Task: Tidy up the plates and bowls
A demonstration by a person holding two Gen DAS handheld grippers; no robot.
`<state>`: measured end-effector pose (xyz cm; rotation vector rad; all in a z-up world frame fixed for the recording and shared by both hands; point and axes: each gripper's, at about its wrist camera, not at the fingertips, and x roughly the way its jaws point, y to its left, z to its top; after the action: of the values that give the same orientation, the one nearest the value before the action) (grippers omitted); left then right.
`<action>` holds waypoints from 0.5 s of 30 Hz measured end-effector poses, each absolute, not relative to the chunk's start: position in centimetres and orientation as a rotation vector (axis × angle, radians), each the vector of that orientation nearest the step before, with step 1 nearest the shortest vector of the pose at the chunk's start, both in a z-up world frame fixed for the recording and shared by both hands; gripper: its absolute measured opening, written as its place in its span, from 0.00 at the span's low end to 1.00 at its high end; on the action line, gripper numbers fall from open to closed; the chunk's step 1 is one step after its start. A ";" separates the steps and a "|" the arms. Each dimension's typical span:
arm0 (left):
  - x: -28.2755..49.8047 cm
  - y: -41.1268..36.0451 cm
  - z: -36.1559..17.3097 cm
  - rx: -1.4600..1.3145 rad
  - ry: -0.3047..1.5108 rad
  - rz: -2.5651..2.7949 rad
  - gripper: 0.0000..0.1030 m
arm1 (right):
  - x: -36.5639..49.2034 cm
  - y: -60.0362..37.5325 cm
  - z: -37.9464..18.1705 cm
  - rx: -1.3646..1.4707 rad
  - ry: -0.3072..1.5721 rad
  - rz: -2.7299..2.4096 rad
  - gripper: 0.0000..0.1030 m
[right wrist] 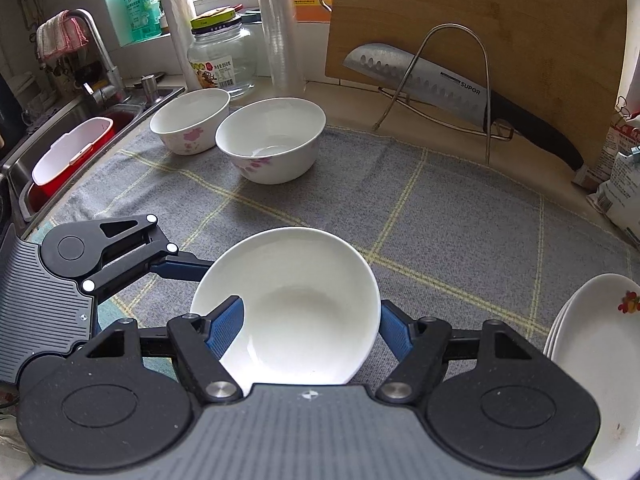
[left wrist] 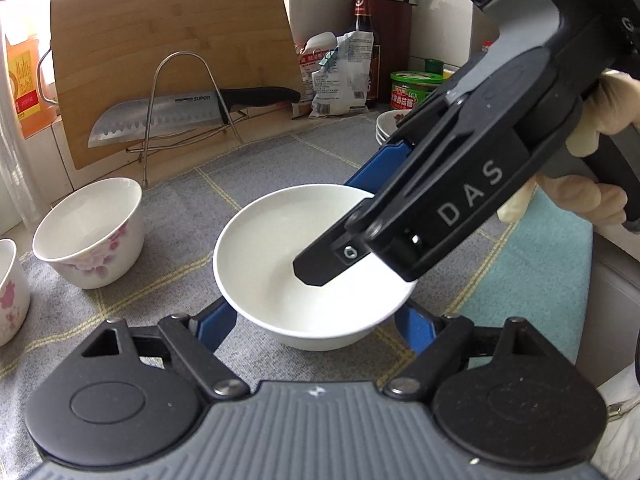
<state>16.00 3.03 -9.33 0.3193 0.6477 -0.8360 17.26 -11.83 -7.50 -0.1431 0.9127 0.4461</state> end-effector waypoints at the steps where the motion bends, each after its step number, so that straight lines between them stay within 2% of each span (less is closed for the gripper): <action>1: 16.1 3.0 -9.3 0.312 0.648 -0.840 0.87 | 17.3 -11.9 -7.6 -0.140 0.915 0.447 0.76; 3: 16.1 3.2 -9.0 0.285 0.632 -0.840 0.99 | 17.4 -12.0 -7.6 -0.133 0.919 0.451 0.77; 5: 16.4 3.4 -8.8 0.255 0.630 -0.841 0.99 | 17.4 -12.1 -7.7 -0.128 0.922 0.454 0.83; 7: 16.3 3.5 -8.8 0.257 0.637 -0.834 0.99 | 17.3 -12.2 -7.5 -0.131 0.906 0.445 0.97; 15: 15.0 5.9 -9.0 0.244 0.686 -0.748 0.99 | 16.6 -12.5 -6.2 -0.129 0.862 0.426 1.00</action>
<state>14.99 5.94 -9.00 0.2437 0.6856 -0.7481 16.61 -12.49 -6.20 -0.1287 0.8617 0.4255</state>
